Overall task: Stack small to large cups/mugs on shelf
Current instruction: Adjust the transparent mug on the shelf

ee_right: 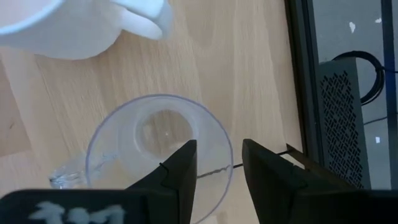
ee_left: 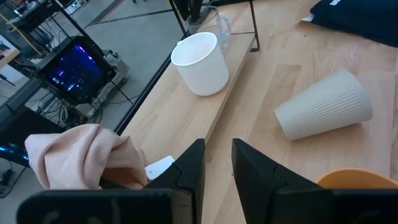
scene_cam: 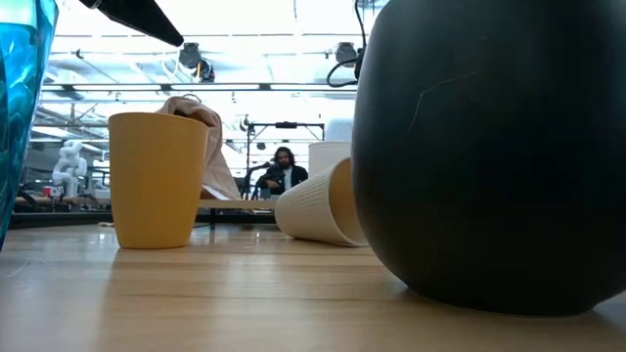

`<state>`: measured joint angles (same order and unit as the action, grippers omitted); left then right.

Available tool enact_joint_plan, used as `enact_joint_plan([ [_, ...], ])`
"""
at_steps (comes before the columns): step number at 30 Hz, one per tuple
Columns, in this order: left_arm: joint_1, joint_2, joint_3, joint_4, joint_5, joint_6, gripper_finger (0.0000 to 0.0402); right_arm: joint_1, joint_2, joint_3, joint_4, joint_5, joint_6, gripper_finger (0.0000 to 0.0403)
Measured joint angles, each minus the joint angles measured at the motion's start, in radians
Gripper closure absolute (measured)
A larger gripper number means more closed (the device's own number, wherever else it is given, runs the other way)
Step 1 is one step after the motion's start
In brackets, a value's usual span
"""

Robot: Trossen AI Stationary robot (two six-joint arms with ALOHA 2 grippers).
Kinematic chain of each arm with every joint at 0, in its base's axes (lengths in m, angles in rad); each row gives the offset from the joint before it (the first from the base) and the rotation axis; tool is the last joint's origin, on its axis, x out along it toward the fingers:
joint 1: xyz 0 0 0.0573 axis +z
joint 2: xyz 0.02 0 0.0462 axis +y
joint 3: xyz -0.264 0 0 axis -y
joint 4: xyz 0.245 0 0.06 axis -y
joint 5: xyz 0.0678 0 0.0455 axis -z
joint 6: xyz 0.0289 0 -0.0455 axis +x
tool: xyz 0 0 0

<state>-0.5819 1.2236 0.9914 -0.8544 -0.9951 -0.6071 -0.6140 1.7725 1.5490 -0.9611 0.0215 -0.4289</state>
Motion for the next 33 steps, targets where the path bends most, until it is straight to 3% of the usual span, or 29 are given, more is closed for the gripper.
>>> enact_joint_plan([
  [12, 0.0, 0.0, 0.0, 0.0, 0.0, 0.0, 0.0321, -0.006, 0.003, 0.0, 0.007, -0.001, 0.016, 0.0286],
  [28, 0.0, 0.0, 0.0, -0.004, 0.0, 0.0, 0.0321, -0.006, 0.018, 0.0, 0.007, -0.004, 0.028, 0.0392],
  [33, 0.0, 0.0, 0.0, -0.004, 0.0, 0.0, 0.0321, -0.006, 0.018, 0.0, 0.01, -0.005, 0.05, 0.0399],
])
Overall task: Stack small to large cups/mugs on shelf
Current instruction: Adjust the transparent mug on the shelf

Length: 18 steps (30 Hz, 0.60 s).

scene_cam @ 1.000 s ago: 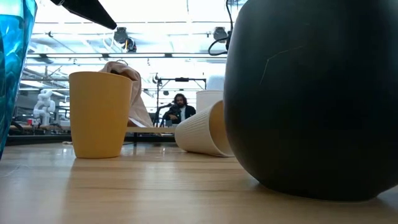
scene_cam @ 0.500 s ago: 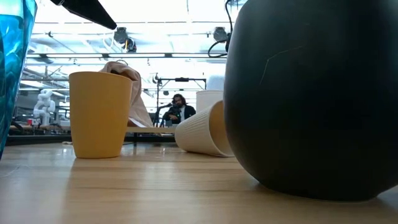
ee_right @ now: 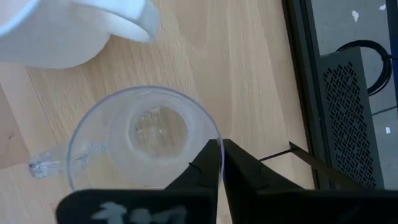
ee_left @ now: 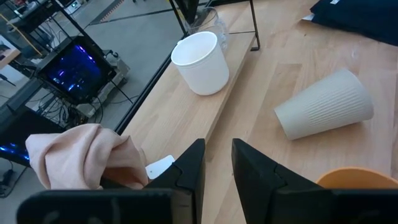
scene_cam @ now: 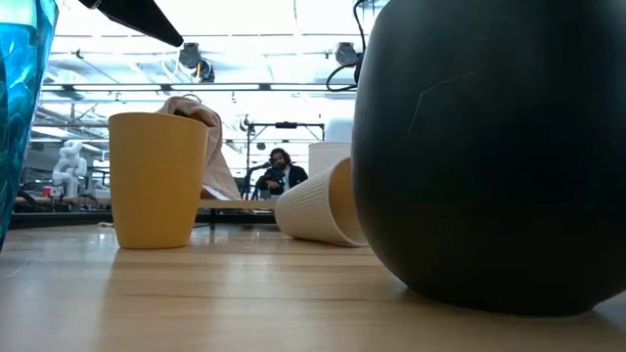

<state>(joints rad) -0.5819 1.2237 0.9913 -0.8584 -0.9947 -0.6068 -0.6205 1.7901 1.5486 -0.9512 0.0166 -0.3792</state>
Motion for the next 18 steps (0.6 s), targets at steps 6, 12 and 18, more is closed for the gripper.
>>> enact_joint_plan([
  [6, 0.0, 0.0, 0.0, 0.0, 0.0, 0.0, 0.0321, 0.0, 0.0, 0.0, -0.009, 0.0, 0.006, 0.0401],
  [12, 0.0, 0.0, 0.0, 0.0, 0.0, 0.0, 0.0321, 0.009, -0.001, 0.001, -0.044, -0.021, 0.027, 0.0402],
  [18, 0.0, 0.0, 0.0, 0.0, 0.0, 0.0, 0.0321, 0.04, -0.002, 0.001, -0.057, -0.021, 0.042, 0.0402],
])
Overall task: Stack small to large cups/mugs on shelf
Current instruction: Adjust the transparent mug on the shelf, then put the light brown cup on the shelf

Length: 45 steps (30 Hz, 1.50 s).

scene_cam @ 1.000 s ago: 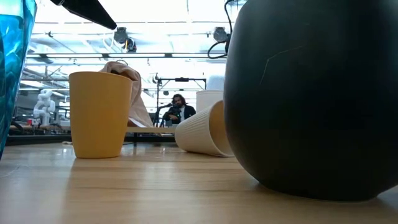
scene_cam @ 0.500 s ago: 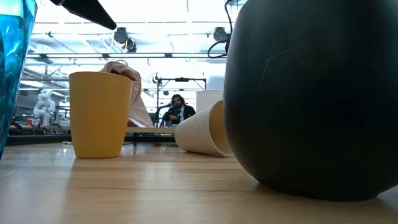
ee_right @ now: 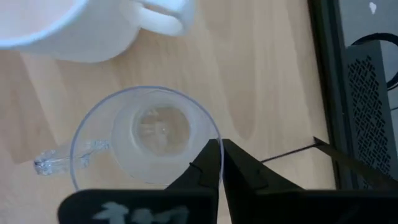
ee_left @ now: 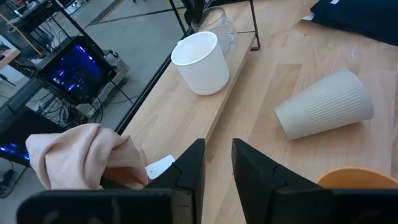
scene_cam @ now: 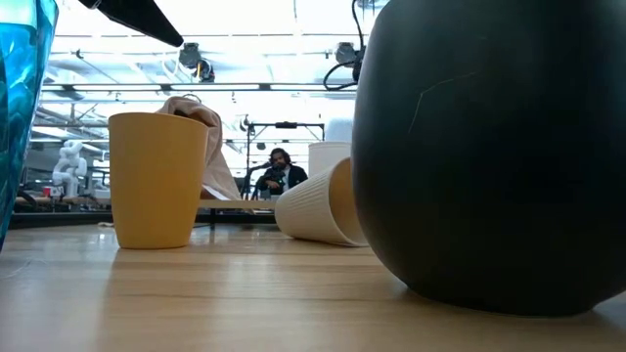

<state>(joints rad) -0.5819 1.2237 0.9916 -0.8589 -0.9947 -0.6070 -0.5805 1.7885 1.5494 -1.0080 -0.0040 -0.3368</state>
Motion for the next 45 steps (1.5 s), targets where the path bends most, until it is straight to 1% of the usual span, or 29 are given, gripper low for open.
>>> enact_joint_plan([
  [11, 0.0, 0.0, 0.0, 0.0, 0.0, 0.0, 0.0321, 0.045, 0.0, 0.001, -0.029, 0.0, 0.022, 0.0403],
  [21, 0.0, 0.0, 0.0, 0.0, 0.001, 0.0, 0.0321, 0.048, 0.0, 0.001, -0.04, 0.0, 0.033, 0.0402],
  [24, 0.0, 0.0, 0.0, 0.0, 0.001, 0.0, 0.0321, 0.048, 0.0, 0.001, -0.04, 0.0, 0.033, 0.0397],
  [29, 0.0, 0.0, 0.0, 0.0, 0.001, 0.0, 0.0321, 0.048, 0.005, -0.004, -0.058, -0.001, 0.03, 0.0373],
  [39, 0.0, 0.0, 0.0, 0.0, 0.002, 0.0, 0.0321, 0.049, 0.004, -0.003, -0.056, -0.001, 0.03, 0.0307],
  [45, 0.0, 0.0, 0.0, -0.001, 0.002, 0.0, 0.0321, 0.049, 0.003, -0.002, -0.054, -0.001, 0.029, 0.028],
])
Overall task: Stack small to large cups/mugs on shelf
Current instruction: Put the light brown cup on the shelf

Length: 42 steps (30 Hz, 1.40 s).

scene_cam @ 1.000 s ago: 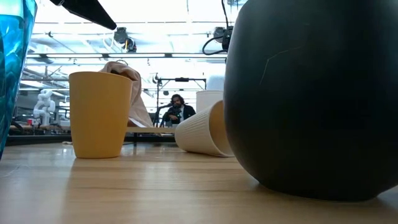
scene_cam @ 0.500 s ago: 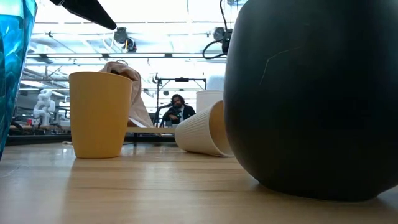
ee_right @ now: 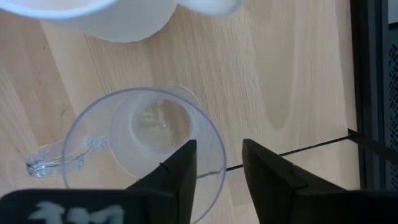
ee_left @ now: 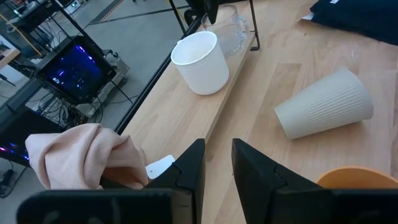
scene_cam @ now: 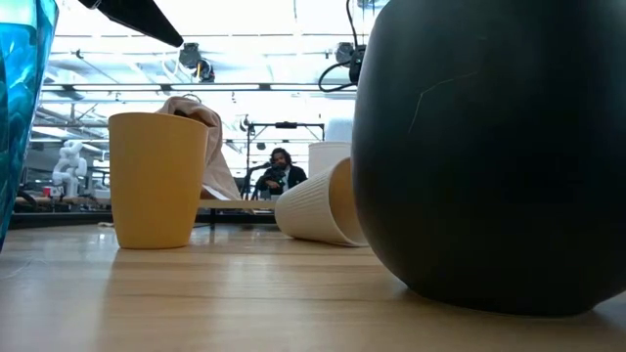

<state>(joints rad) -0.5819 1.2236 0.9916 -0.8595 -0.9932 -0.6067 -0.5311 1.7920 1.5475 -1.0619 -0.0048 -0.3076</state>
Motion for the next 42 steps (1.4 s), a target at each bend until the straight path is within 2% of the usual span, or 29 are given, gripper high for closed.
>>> enact_joint_plan([
  [9, 0.0, 0.0, 0.0, 0.0, 0.0, 0.0, 0.0321, 0.003, -0.048, 0.0, 0.032, 0.003, -0.016, 0.0264],
  [20, 0.0, 0.0, 0.0, 0.0, -0.003, 0.001, 0.0321, 0.038, -0.229, 0.001, 0.048, 0.004, 0.05, 0.0264],
  [34, 0.0, 0.0, 0.0, 0.031, -0.038, 0.018, 0.0321, 0.307, -0.598, -0.009, 0.124, 0.004, 0.184, 0.0264],
  [37, 0.0, 0.0, 0.0, 0.079, -0.038, 0.076, 0.0321, 0.367, -0.656, -0.055, 0.149, 0.003, 0.222, 0.0264],
  [42, 0.0, -0.016, 0.0, 0.185, -0.036, 0.189, 0.0321, 0.423, -0.757, -0.208, 0.234, 0.007, 0.247, 0.0264],
])
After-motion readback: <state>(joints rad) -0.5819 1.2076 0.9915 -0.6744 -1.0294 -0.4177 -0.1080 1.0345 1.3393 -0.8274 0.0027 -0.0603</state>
